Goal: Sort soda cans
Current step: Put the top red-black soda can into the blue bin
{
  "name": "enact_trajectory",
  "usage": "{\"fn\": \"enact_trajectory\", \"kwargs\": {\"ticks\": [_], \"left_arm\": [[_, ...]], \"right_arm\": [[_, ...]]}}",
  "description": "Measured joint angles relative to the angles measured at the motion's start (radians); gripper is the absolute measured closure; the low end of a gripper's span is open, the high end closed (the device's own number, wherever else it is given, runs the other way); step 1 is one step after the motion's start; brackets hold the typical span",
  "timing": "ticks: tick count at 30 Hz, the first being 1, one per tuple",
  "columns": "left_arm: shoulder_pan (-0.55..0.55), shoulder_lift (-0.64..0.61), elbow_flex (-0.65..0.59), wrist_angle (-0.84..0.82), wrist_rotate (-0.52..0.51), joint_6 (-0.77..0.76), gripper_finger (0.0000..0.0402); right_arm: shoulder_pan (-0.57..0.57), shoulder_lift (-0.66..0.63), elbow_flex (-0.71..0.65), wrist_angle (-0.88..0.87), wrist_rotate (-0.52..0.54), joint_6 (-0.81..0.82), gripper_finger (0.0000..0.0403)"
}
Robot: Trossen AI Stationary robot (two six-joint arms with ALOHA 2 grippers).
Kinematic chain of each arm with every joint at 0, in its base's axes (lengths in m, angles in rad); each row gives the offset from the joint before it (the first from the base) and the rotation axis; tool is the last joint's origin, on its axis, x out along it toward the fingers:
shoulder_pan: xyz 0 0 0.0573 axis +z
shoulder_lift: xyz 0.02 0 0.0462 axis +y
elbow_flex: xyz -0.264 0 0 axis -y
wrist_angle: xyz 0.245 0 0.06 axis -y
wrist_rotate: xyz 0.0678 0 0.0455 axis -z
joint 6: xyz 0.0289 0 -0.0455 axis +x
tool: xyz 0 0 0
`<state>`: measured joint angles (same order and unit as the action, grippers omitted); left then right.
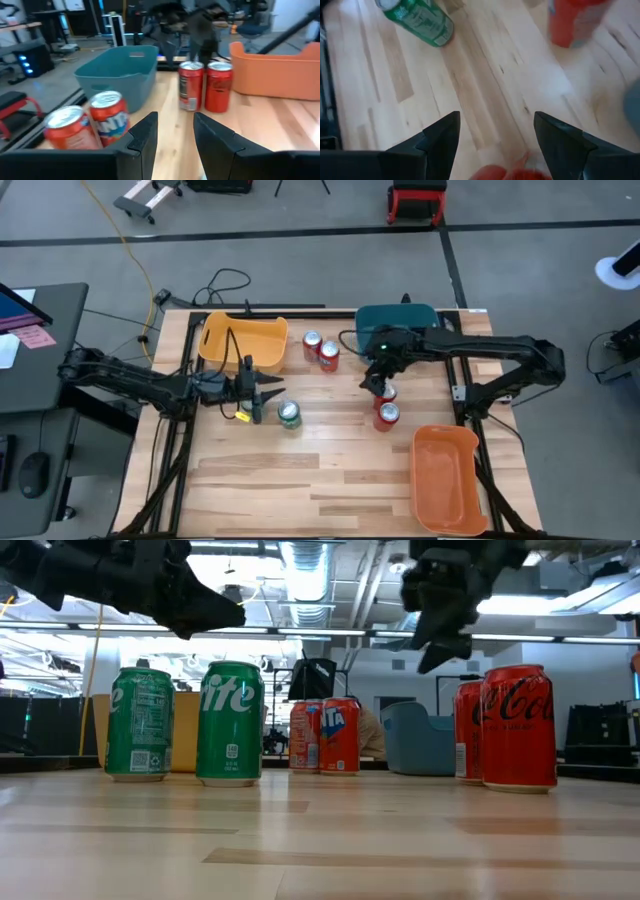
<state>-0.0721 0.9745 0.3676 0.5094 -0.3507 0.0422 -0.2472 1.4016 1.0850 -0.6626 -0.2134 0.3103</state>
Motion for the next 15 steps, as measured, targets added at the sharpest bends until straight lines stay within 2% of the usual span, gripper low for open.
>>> {"fn": "enact_trajectory", "kwargs": {"ticks": [7,12,15], "left_arm": [[0.084,0.000,0.000,0.003,0.002,0.079,0.0281],[0.106,0.000,0.000,-0.031,0.043,0.072,0.0281],[0.107,0.000,0.000,-0.051,0.060,0.069,0.0281]], "right_arm": [[-0.004,0.123,0.172,-0.026,0.073,-0.116,0.0125],[-0.008,0.141,0.282,-0.077,0.164,-0.181,0.0125],[-0.014,0.122,0.304,-0.110,0.175,-0.177,0.0125]]}}
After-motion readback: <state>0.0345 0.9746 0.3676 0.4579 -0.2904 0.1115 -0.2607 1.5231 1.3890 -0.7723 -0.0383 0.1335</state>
